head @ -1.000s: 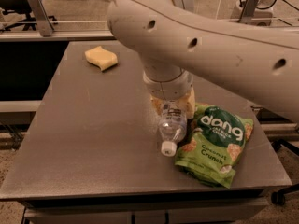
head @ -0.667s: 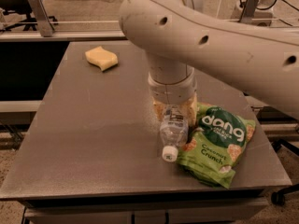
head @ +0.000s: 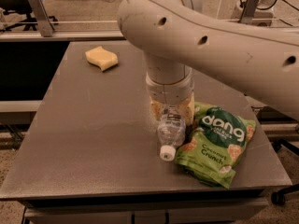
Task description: Move blue plastic bottle near green rice chip bag
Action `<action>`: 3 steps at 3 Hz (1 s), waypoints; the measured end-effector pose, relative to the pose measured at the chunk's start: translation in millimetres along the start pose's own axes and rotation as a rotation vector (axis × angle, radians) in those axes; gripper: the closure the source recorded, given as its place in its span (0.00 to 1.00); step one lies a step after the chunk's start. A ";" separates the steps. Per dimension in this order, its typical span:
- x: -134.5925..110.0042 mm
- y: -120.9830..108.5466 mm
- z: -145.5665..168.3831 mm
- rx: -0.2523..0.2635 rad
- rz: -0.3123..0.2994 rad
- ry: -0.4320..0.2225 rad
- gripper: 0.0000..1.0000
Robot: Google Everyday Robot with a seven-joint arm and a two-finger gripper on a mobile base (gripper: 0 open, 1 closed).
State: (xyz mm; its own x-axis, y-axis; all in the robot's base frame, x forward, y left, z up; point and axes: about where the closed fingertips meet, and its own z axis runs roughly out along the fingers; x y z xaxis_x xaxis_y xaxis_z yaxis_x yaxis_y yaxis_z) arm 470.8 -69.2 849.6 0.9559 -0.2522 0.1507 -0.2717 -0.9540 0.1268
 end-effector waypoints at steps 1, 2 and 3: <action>1.1 -1.1 0.1 0.007 0.001 0.006 0.12; 2.7 -2.4 -5.6 0.017 -0.002 0.000 0.00; 3.2 -0.8 -36.3 0.010 0.003 0.060 0.00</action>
Offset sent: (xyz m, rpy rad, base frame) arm 0.0010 0.0027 0.0129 0.0168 0.0197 0.0078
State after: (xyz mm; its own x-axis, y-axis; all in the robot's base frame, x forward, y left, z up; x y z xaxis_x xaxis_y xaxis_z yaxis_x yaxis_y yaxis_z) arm 470.0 -63.4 885.6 0.9465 -0.2453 0.2097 -0.2731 -0.9550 0.1160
